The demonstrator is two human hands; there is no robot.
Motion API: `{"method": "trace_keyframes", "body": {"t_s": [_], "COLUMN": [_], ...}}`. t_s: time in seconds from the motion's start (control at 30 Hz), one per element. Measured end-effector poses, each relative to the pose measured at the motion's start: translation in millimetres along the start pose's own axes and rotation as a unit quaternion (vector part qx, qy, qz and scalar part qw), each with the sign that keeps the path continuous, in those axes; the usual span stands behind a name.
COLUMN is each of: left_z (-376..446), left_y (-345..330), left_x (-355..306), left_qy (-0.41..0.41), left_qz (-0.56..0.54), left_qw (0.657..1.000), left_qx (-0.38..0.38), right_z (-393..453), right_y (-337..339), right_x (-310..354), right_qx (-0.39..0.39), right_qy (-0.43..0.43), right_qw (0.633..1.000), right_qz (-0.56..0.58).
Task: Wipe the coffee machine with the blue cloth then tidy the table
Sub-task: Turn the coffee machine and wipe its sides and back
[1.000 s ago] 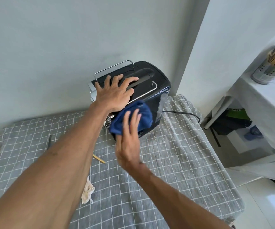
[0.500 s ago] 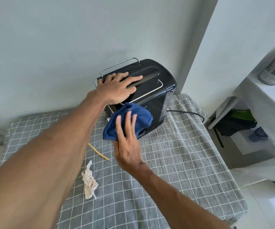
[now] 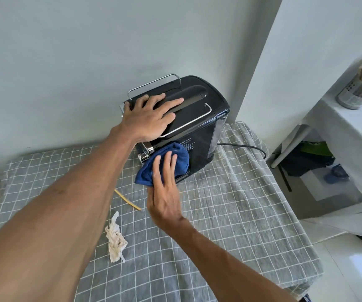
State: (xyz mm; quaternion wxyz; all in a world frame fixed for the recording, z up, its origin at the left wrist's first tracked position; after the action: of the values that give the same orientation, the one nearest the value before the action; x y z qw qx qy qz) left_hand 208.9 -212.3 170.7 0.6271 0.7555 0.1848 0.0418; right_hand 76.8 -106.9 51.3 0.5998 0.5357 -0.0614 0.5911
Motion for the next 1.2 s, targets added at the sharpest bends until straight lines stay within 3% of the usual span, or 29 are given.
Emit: {"method": "trace_keyframes", "body": {"t_s": [0.1,0.3,0.43,0.63,0.8,0.87,0.97,1.07,1.13,1.2], "left_z": [-1.4,-1.5,-0.1,3.7,6.8,8.0,7.7,7.9,7.1,5.4], "left_y": [-0.2,-0.4,-1.3,-3.0,-5.4,-6.5,-7.0,-5.5,-5.0,-5.0], "left_x": [-1.4,-2.3,-1.4,0.4,2.7,2.8,4.0,3.2,2.1,2.5], "left_qy": [0.000,0.002,-0.003,-0.007,-0.007,-0.008,-0.004,-0.004,-0.006,-0.007], "left_qz": [0.006,0.004,-0.002,-0.007,-0.008,-0.004,-0.007,-0.008,-0.006,-0.005], "left_qw": [1.000,1.000,1.000,1.000,1.000,1.000,1.000,1.000,1.000,1.000], "left_qx": [0.001,-0.002,-0.004,-0.014,-0.015,-0.018,-0.021,-0.023,-0.023,-0.021], "right_z": [-1.3,5.2,-13.9,-1.4,-2.2,5.3,28.1,39.0,36.0,28.5], "right_y": [6.5,1.7,-9.4,-8.5,-1.2,11.2,25.6,34.1,28.6,16.6], "right_x": [-13.6,-13.3,-7.6,14.4,9.9,-7.1,-36.2,-54.7,-67.6,-85.8], "right_qx": [0.007,-0.042,0.022,-0.029,-0.026,-0.079,-0.158,-0.220,-0.229,-0.207], "right_qy": [0.022,-0.085,-0.020,-0.063,0.014,-0.040,-0.228,-0.285,-0.331,-0.426], "right_qw": [0.999,0.995,0.998,0.997,0.999,0.993,0.942,0.904,0.879,0.831], "right_qz": [-0.044,-0.013,-0.054,0.029,0.015,0.074,0.190,0.229,0.255,0.293]}}
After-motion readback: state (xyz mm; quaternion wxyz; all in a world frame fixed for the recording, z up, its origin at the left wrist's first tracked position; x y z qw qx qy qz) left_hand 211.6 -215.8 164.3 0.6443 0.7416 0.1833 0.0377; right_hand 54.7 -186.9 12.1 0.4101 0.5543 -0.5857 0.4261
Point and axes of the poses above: each hand's wrist, its own z-axis towards the middle knuckle, its own y-axis out of the back of the hand, x = y × z, the point moved 6 cm from there along z, towards the middle knuckle, and after that the axes turned 4 degrees about x, right-handed, at the moved point
